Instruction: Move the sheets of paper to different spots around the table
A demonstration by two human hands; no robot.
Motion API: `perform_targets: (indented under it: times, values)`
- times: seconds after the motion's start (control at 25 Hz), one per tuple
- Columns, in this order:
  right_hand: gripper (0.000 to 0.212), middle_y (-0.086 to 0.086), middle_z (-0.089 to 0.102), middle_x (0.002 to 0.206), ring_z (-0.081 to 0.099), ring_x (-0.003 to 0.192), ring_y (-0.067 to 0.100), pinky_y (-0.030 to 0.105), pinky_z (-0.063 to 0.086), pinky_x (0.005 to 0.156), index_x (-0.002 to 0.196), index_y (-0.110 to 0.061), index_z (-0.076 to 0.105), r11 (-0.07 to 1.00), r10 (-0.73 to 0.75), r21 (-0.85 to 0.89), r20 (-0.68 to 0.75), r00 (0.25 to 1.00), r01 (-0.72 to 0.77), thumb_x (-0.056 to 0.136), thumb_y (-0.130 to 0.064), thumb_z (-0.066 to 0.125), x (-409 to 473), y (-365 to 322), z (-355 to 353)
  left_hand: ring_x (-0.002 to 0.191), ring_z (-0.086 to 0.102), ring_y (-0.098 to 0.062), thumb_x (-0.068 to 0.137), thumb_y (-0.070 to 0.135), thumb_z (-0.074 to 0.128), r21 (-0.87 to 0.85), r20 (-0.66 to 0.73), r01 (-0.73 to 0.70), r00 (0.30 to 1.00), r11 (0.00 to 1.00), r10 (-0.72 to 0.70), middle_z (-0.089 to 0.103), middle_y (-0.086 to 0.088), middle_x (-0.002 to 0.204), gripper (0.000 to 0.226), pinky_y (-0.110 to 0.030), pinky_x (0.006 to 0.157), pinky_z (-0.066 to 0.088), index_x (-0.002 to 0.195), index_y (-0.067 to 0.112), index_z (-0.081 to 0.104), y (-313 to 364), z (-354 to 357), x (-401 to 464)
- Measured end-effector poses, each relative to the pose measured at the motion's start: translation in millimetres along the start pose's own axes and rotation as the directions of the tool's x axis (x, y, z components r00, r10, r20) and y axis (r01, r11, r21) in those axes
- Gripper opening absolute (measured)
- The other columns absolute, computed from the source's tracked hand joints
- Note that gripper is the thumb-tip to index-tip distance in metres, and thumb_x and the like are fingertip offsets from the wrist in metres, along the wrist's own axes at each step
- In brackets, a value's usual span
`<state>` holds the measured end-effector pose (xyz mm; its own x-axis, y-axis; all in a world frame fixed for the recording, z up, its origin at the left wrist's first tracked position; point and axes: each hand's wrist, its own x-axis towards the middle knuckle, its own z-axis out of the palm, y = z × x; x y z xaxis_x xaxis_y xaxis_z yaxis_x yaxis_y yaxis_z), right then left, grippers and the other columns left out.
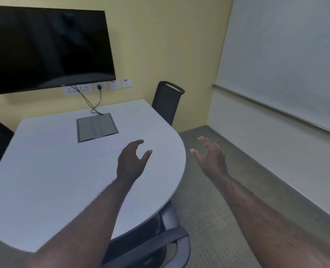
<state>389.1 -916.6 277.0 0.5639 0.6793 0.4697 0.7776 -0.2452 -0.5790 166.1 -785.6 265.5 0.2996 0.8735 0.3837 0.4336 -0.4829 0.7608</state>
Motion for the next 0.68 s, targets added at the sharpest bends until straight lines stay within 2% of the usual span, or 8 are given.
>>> perform_targets:
  times: [0.16, 0.28, 0.68]
  values:
    - [0.045, 0.0, 0.06, 0.135, 0.052, 0.127, 0.02, 0.046, 0.037, 0.105, 0.125, -0.02, 0.06, 0.999, 0.008, -0.041, -0.015, 1.0, -0.008, 0.084, -0.035, 0.071, 16.0, 56.5, -28.3, 0.121, 0.054, -0.016, 0.085, 0.042, 0.068, -0.018, 0.052, -0.019, 0.998, 1.0, 0.02, 0.058, 0.008, 0.132, 0.045, -0.041, 0.1, 0.046, 0.125, 0.024, 0.058, 33.9, 57.6, 10.7]
    - [0.042, -0.001, 0.061, 0.134, 0.053, 0.127, 0.02, 0.048, 0.038, 0.106, 0.121, -0.021, 0.061, 0.998, -0.01, -0.065, -0.013, 1.0, 0.009, 0.083, -0.034, 0.072, 38.6, 103.9, -48.4, 0.119, 0.055, -0.014, 0.085, 0.04, 0.068, -0.043, 0.041, -0.03, 0.999, 0.999, 0.032, 0.06, 0.008, 0.128, 0.041, -0.038, 0.098, 0.047, 0.121, 0.023, 0.06, 62.7, 105.0, 19.8]
    - [0.054, 0.001, 0.057, 0.139, 0.05, 0.13, 0.022, 0.047, 0.034, 0.11, 0.134, -0.019, 0.054, 0.999, 0.009, -0.051, 0.042, 0.999, -0.007, 0.085, -0.036, 0.069, 111.5, 217.8, -76.3, 0.118, 0.055, -0.013, 0.084, 0.041, 0.069, -0.002, 0.051, -0.027, 0.998, 1.0, 0.027, 0.061, 0.008, 0.127, 0.041, -0.039, 0.1, 0.047, 0.12, 0.023, 0.061, 119.0, 220.3, 59.1]
